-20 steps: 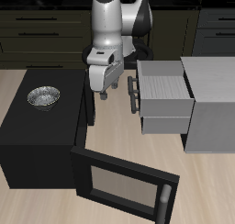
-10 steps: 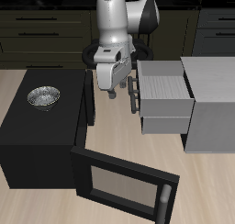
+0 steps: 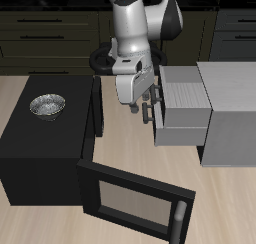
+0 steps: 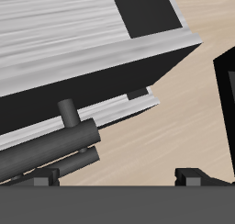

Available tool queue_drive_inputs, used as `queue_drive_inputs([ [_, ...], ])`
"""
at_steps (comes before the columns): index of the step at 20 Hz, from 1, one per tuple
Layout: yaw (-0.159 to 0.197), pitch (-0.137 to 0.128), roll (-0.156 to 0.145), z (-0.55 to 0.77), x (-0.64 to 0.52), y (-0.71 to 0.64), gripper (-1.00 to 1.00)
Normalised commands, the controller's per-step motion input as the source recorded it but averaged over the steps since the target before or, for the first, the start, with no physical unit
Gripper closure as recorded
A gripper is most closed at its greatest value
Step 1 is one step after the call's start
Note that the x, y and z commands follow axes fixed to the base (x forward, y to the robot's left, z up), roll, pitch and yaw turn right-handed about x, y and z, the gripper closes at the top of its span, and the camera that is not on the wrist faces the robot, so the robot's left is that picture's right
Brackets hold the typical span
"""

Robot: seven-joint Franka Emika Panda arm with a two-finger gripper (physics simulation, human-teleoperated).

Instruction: Close the top drawer of the white cabinet

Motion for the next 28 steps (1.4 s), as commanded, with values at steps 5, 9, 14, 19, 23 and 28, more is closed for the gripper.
queue_drive_inputs([
  [5,0.001,0.0,0.049,-0.06,0.03,0.35,-1.0],
  [9,0.004,-0.002,0.058,0.04,-0.01,0.32,-1.0],
  [14,-0.001,-0.015,0.047,0.05,-0.01,0.31,-1.0],
  [19,0.003,-0.009,0.041,0.01,0.03,0.24,-1.0],
  [23,-0.005,0.005,0.033,-0.02,0.04,0.18,-1.0],
  [28,0.009,-0.002,0.042,-0.02,0.02,0.25,-1.0],
])
